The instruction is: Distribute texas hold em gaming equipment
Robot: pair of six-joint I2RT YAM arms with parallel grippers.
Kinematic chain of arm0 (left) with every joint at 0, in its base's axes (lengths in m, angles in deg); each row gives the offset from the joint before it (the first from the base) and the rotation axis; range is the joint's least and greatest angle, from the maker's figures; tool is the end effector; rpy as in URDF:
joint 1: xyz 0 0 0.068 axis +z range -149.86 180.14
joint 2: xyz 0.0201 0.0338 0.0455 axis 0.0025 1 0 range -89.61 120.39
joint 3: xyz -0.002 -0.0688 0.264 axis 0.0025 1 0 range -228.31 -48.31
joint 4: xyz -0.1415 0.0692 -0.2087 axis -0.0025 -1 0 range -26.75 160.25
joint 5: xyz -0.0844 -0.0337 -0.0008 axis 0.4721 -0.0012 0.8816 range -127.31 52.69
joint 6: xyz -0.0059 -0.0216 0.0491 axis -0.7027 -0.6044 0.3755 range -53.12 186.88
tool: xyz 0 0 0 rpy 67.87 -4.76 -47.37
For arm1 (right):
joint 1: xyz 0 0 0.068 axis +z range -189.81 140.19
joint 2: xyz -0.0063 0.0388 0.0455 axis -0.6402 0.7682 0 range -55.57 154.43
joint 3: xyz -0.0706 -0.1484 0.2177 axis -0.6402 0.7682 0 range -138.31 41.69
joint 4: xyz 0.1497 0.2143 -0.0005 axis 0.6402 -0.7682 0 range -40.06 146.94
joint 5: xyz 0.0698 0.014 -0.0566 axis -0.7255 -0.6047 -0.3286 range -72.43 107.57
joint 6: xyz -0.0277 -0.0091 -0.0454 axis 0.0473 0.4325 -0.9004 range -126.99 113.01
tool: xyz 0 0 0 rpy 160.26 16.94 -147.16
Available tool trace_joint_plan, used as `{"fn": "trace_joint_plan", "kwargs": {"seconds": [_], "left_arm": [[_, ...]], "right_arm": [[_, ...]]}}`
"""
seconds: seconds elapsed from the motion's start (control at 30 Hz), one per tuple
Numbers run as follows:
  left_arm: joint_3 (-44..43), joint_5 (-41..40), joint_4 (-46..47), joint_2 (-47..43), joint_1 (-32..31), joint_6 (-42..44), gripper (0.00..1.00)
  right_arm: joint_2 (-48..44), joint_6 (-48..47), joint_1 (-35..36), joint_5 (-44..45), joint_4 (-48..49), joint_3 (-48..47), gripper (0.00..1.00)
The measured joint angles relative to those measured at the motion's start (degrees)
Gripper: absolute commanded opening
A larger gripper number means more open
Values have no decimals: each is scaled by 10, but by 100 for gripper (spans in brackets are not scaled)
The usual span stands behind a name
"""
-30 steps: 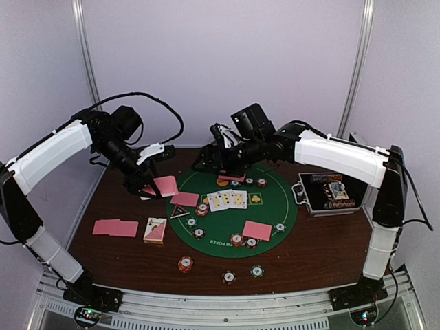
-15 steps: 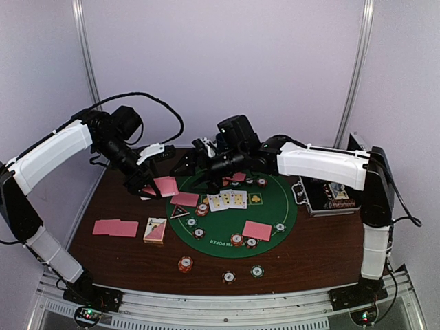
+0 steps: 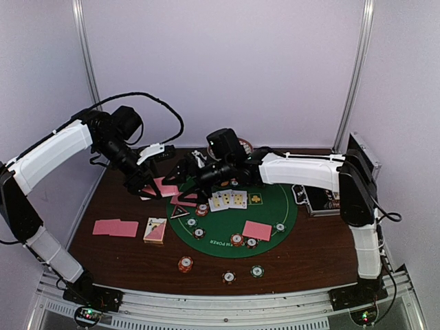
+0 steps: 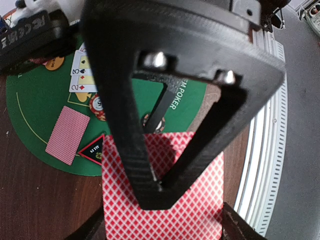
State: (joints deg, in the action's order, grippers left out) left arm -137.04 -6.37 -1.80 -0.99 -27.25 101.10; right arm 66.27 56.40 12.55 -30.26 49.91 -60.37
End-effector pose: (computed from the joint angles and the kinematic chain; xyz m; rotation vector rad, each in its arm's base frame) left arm 0.2498 -0.1501 0.3385 1.4899 2.2660 -0.7230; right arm 0.2830 0.4100 0.2671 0.4191 -2.4406 -1.8079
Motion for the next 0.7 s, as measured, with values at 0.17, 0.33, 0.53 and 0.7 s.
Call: {"fn": "trace_joint_plan", "kwargs": {"seconds": [0.17,0.33,0.53,0.7], "left_arm": [[0,0,0,0,0,0,0],[0,0,0,0,0,0,0],[0,0,0,1,0,0,0],[0,-1,0,2,0,0,0]], "right_arm": [[23,16,0,-15,18,-17,85],[23,25,-4,-24,27,-15,74],[10,25,-14,-38,57,17,62],[-13,24,-25,-46,63,48,56]]}}
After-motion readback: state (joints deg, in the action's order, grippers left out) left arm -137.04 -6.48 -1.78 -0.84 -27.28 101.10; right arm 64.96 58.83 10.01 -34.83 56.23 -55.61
